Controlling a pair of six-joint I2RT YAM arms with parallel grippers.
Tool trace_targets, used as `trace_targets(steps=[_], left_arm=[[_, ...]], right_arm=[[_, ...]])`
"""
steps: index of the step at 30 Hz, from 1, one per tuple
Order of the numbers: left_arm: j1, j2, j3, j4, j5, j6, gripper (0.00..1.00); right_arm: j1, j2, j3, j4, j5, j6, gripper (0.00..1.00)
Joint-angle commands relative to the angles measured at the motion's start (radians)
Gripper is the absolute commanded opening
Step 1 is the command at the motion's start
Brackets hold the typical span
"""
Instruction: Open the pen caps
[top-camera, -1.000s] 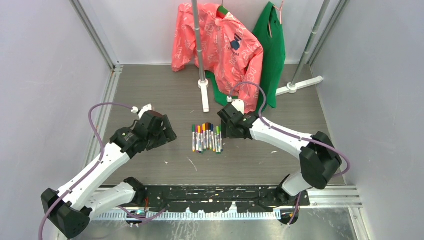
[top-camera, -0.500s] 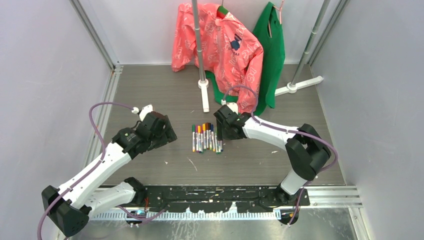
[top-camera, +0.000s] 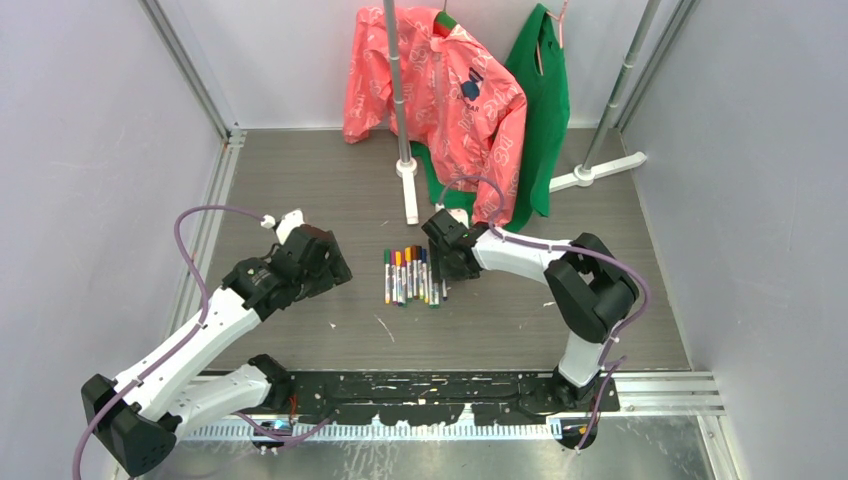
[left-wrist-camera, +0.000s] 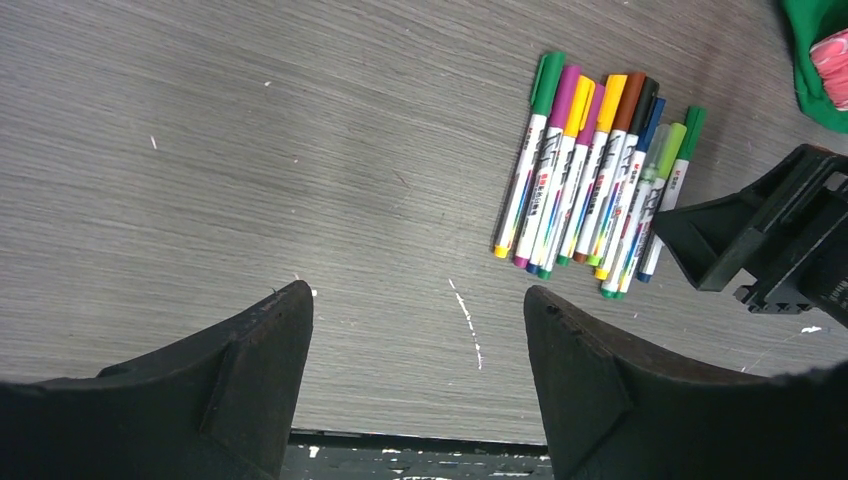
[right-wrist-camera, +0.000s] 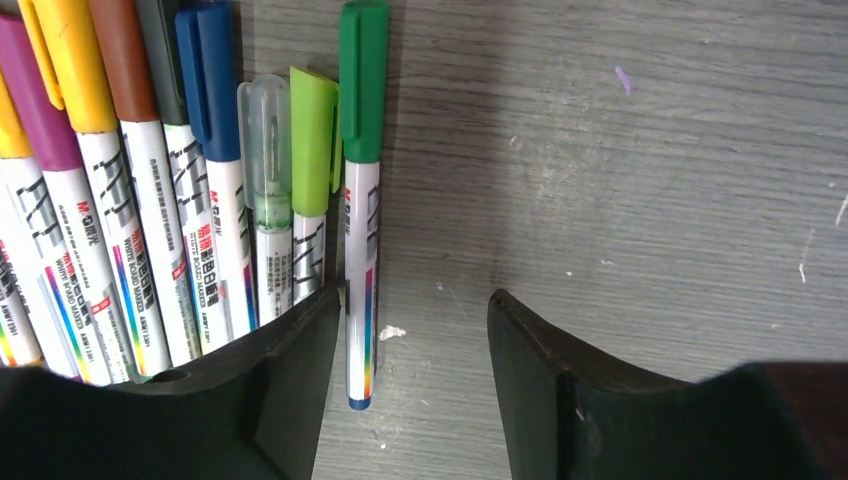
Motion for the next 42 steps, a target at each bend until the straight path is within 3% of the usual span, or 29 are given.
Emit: trace_targets(steps=[1,5,10,19,31,42], left_arm=[[-0.005,-0.02,-0.002,0.048,-0.037,-0.014,0.77],[-0.004,-0.02,-0.003,0.059,-0.039,-0.01,0.77],[-0.004,-0.019,-0.01,0.065,-0.037,-0.008,0.76],[-0.005,-0.021,-0.033,0.096,-0.023,-0.023,0.76],[-0.004,0.081,-0.001,0.197,0.082,-0.027,0.8],[-0.004,0.252,0.01,0.482,0.326,-0.082,0.83]], right_arm=[[-0.004,0.034,0.055,0.002,-0.009,-0.025,0.61],[-0.004,0.072,0.071,-0.032,-0.004,-0.036,0.57],[0.0,0.107,0.068,-0.071,-0.015,-0.035,0.41],[0.011,0.089,0.036,-0.106,-0.006,-0.026,0.01],[0.019,-0.113,0.109,-0.223,-0.026,-0.044,0.01],[0.084,-0.247,0.103,-0.253,-0.202,-0.009,0.01]])
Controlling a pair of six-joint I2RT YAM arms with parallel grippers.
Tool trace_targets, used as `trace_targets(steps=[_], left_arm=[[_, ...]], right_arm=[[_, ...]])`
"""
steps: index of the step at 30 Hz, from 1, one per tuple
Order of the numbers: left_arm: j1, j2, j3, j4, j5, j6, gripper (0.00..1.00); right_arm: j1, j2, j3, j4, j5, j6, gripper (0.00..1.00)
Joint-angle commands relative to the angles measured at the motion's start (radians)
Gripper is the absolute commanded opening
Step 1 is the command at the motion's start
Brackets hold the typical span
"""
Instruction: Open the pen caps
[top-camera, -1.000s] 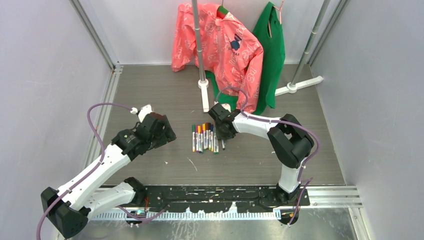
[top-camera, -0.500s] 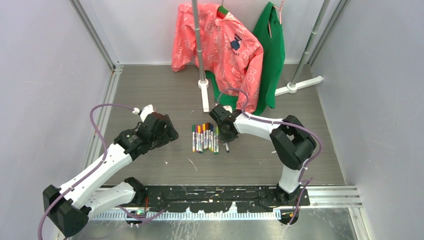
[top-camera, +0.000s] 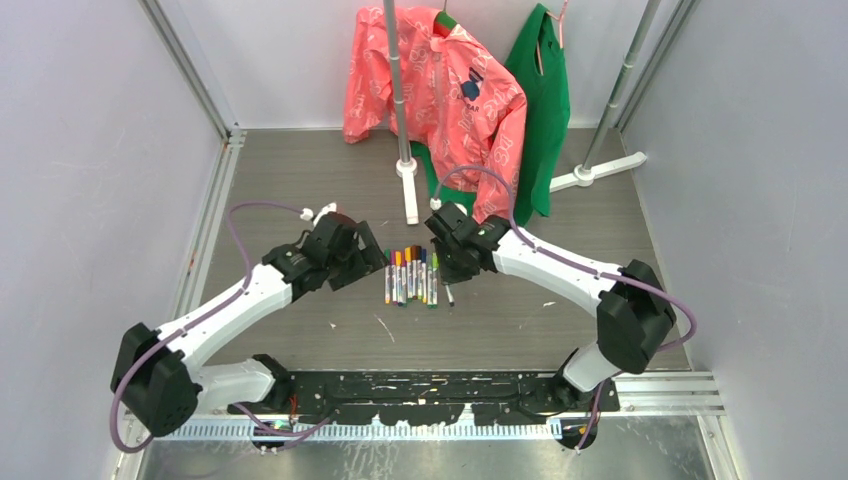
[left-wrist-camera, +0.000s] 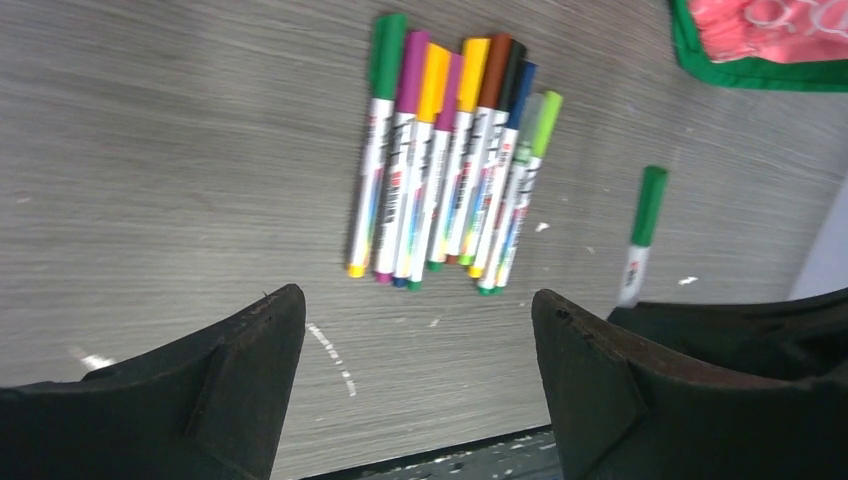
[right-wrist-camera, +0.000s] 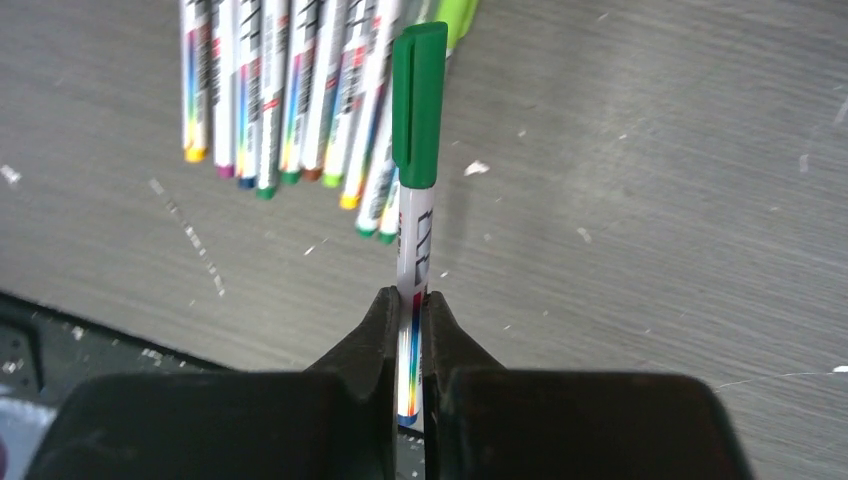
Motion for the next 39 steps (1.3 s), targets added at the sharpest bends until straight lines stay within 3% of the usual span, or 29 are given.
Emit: trace_targets(steps=[1,8,17,31,36,38,39], left_arm=[[-0.004,0.055,0.048,0.194,0.138,-0.041,0.83],[-0.005,0.129,0.078,0.281,0.217,-0.096,0.83],[-0.007,0.177,0.03,0.366,0.279,-0.175,0.65],[-0.019,0.21,0.025,0.334,0.294,-0.22,0.52],[-0.019,0.227,0.045,0.313,0.298,-0.223,0.4],[-0.019,0.235,0.051,0.314,0.306,-0.224,0.29],[-0.02,0.24,0.054,0.314,0.31,-0.224,0.17]], right_arm=[[0.036,-0.055,0.012,-0.005,-0.097,0.027,0.01],[0.1,-0.073,0.011,0.047,-0.201,0.056,0.01],[0.109,-0.074,0.032,0.08,-0.236,0.056,0.01],[0.109,-0.033,0.083,0.128,-0.255,0.04,0.01],[0.108,-0.023,0.081,0.142,-0.261,0.04,0.01],[0.109,-0.021,0.077,0.147,-0.261,0.041,0.01],[0.109,-0.021,0.074,0.15,-0.26,0.04,0.01]])
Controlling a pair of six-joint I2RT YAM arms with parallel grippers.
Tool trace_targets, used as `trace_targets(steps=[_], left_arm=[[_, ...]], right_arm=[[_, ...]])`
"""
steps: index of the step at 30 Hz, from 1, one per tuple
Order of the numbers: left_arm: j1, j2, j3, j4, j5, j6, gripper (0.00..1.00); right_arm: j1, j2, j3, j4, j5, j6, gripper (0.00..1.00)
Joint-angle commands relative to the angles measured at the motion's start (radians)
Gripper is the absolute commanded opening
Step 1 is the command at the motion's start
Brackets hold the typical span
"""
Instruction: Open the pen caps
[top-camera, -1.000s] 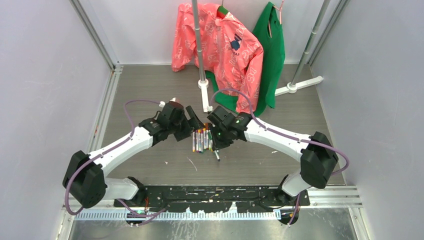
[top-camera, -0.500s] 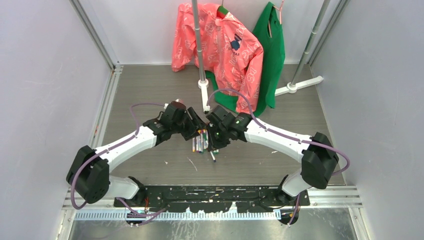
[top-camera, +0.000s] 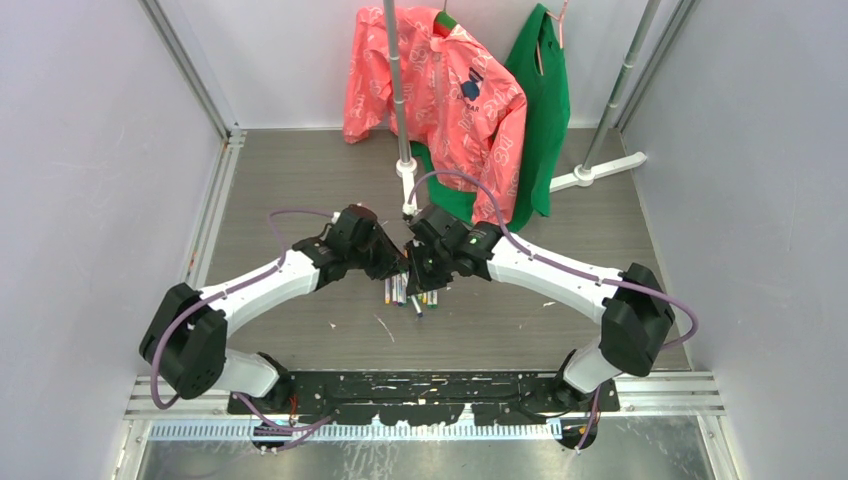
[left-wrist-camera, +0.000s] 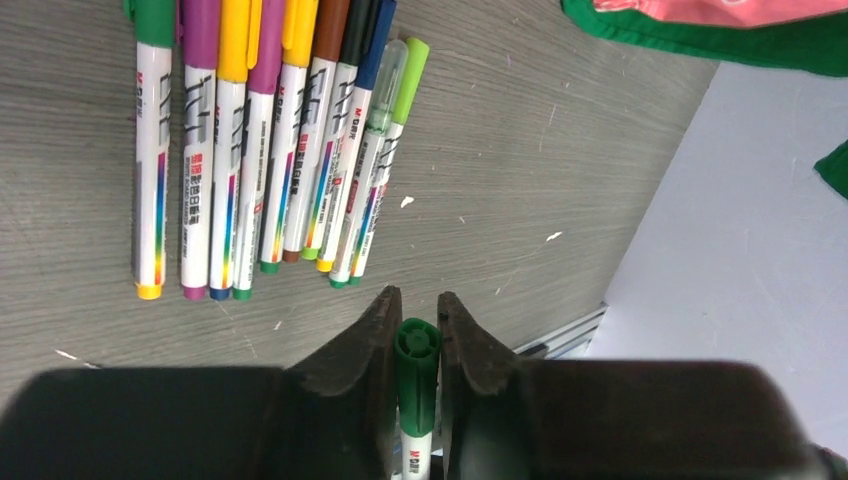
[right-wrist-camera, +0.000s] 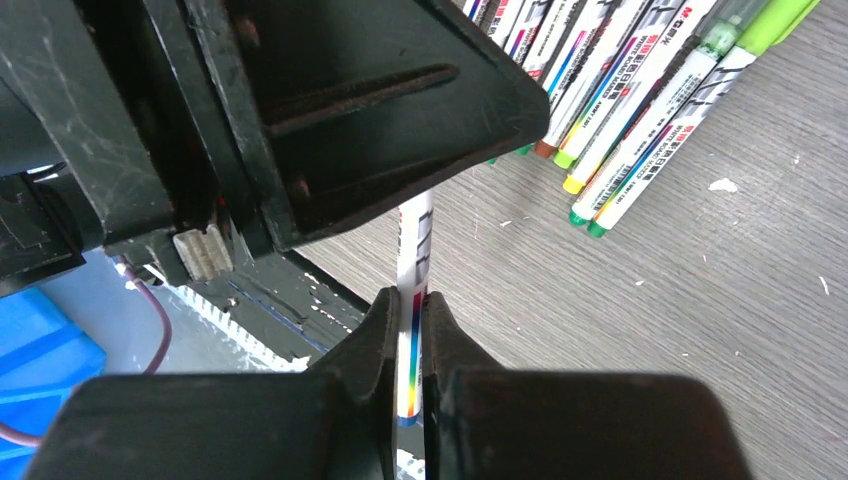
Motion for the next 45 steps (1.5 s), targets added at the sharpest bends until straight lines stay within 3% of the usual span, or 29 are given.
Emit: trace_targets(steps=[1,2,10,17,24,27,32,40,45], left_arm=[[-0.006,0.019,0.045,0.007,0.033,-0.007,0.07],[-0.005,0.022,0.048,0.007,0.036,-0.007,0.01],[-0.005,-0.006,0.044,0.005,0.029,0.0,0.0],[-0.005,-0.026,0.039,0.034,0.051,0.004,0.0],[-0.005,-0.048,0.029,0.045,0.053,0.0,0.0],[-0.006,-0.05,0.034,0.032,0.049,0.007,0.0],[-0.006,-0.059,0.024,-0.006,-0.001,0.002,0.0],[0.008,-0.066,0.019,-0.058,-0.183,-0.066,0.0],[0.075,-0.052,0.061,-0.069,-0.205,-0.076,0.0]], right_arm=[[0.0,0.001,0.025,0.046,-0.015,-0.004,0.01],[0.0,0.002,0.023,0.048,-0.013,-0.004,0.01],[0.0,0.007,0.002,0.083,-0.023,-0.004,0.02],[0.0,0.043,0.007,0.113,-0.039,0.011,0.24],[0.0,0.069,0.005,0.132,-0.043,0.023,0.28],[0.001,0.069,-0.001,0.139,-0.04,0.03,0.23],[0.0,0.049,-0.019,0.131,-0.02,0.032,0.02],[0.0,-0.042,-0.124,0.115,-0.026,0.037,0.01],[0.002,-0.122,-0.226,0.108,-0.036,0.039,0.01]])
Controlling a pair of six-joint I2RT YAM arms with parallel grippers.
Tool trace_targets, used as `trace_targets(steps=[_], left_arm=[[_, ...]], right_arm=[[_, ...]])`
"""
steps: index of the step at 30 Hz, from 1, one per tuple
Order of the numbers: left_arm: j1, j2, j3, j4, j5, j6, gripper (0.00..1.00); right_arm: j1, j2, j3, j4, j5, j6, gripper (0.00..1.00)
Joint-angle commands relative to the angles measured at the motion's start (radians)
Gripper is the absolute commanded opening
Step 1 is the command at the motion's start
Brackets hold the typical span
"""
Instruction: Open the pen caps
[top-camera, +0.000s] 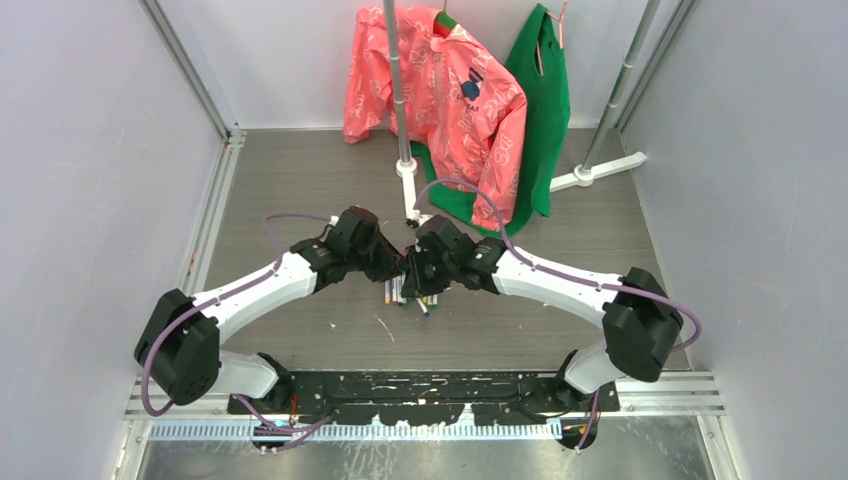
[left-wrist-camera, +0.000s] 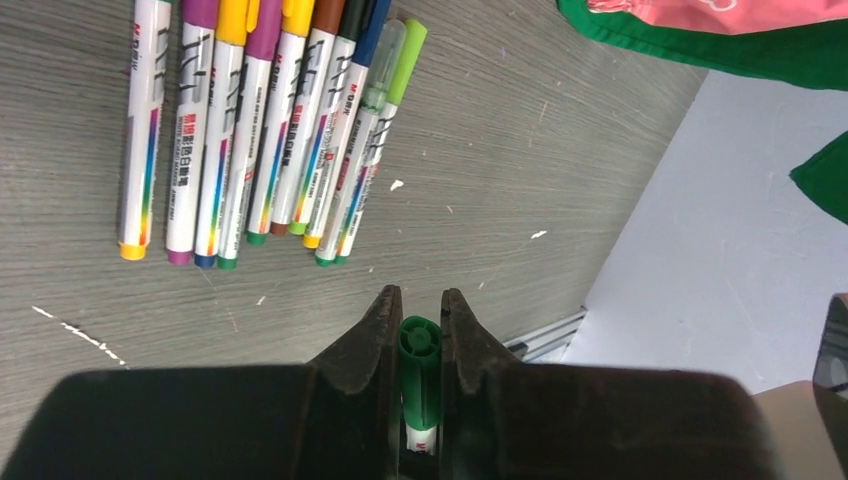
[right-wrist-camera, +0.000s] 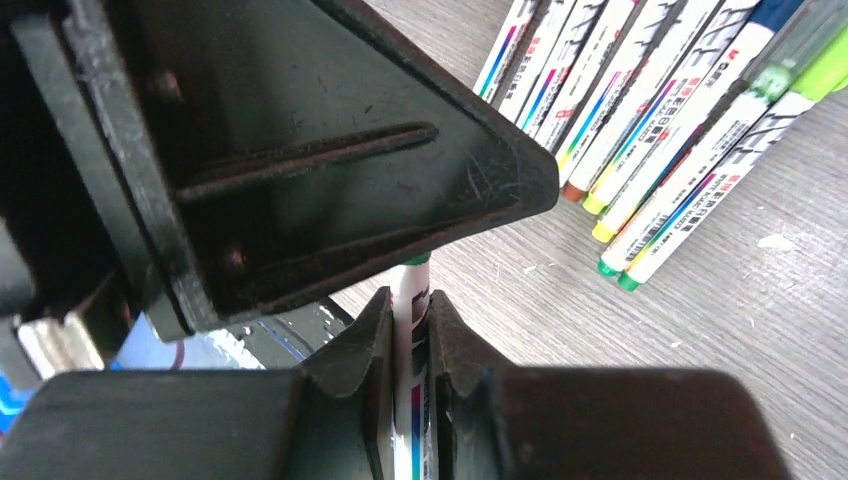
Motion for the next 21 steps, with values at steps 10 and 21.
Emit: trace_targets(steps=[10,21], left_arm=[[0.226,0.032,0.053,0.058,-0.055,0.039,0.0],[0.289,0.063,0.074,0.069,0.01,0.119,0.0]], right_arm=[[0.004,-0.218,-0.189,-0.146,-0.01,-0.005,0.01],[0.004,-0.246,-0.219,-0.149,-0.038,-0.021,0.01]])
